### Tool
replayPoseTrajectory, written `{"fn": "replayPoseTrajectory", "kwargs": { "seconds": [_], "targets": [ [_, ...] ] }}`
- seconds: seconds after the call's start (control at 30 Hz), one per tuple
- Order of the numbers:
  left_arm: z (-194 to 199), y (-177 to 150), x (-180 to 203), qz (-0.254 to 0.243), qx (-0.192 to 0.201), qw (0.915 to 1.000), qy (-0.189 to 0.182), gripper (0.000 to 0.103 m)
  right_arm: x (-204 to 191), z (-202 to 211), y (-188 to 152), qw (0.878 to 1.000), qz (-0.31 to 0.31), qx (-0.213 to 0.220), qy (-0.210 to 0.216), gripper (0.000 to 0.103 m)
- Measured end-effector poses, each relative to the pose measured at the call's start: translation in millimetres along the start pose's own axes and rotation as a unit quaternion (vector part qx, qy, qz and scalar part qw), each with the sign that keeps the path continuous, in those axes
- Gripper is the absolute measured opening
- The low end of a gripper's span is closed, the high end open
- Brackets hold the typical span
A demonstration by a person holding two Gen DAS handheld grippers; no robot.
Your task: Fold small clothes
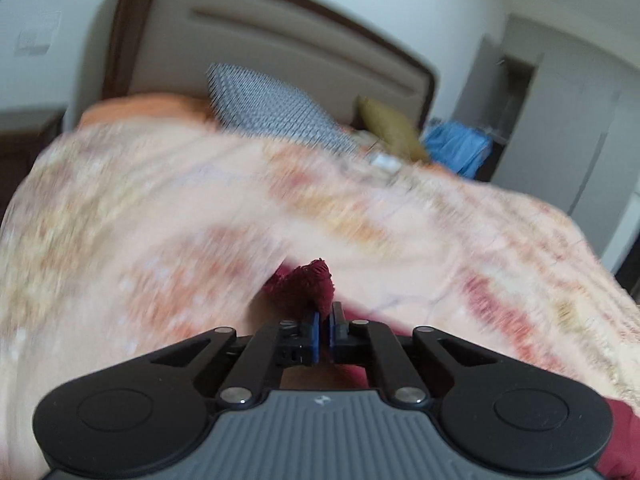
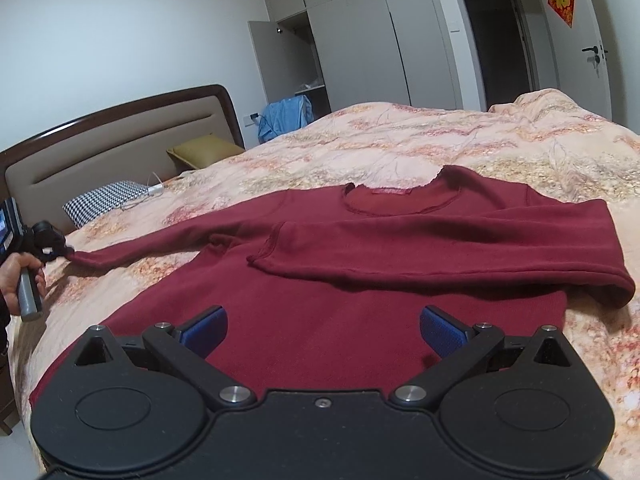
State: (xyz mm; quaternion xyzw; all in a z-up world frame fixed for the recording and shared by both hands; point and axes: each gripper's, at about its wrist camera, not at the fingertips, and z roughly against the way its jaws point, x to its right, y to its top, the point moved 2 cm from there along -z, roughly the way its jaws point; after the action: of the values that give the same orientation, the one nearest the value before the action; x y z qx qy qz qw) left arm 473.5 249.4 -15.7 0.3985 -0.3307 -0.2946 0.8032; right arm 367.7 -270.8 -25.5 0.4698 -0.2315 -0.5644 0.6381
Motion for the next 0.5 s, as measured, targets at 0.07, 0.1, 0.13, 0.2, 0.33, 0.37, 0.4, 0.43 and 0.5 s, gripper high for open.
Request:
{"fn": "replayPoseTrajectory", "kwargs": {
  "seconds": [0.07,0.1,0.13,0.2,0.33,0.37,0.4,0.43,0.5],
  "targets": [
    [14.4,12.4,21.5,-0.026,0.032,0.9987,-0.028,0.004,3.8,2.1,2.8,1.000,0.000,0.007,0.001,0.102],
    [23.7,18.0,35.4,-0.040,0.047,0.9969,-0.049,0.004,5.9,3.5,4.3,1.000,0.001,0.010,0.002,0.102],
    [33.2,23.7,51.1,-0.056,0.062,0.9939,-0.072,0.004,8.3,4.8,6.6,1.000,0.001,0.014,0.001,0.102],
    [57.3,29.3,89.4,-0.100,0.091,0.9837,-0.118,0.004,14.3,8.4,10.2,1.000,0.000,0.023,0.001,0.102],
    [109.5,19.4,172.9,-0.184,0.136,0.9484,-0.220,0.004,30.2,17.6,18.0,0.999,-0.001,0.041,-0.009,0.102],
    [122.2,13.0,192.4,-0.201,0.141,0.9377,-0.246,0.004,35.2,19.6,19.7,0.999,-0.002,0.045,-0.012,0.102],
    [133.4,4.6,211.6,-0.219,0.145,0.9269,-0.269,0.004,40.7,21.9,20.7,0.999,-0.003,0.049,-0.016,0.102],
    [143.8,-5.6,230.2,-0.237,0.146,0.9161,-0.288,0.004,47.1,23.8,21.8,0.999,-0.005,0.050,-0.021,0.102],
    [159.6,-30.1,264.5,-0.271,0.140,0.8964,-0.322,0.004,60.0,28.2,22.2,0.998,-0.008,0.053,-0.030,0.102]
  ]
}}
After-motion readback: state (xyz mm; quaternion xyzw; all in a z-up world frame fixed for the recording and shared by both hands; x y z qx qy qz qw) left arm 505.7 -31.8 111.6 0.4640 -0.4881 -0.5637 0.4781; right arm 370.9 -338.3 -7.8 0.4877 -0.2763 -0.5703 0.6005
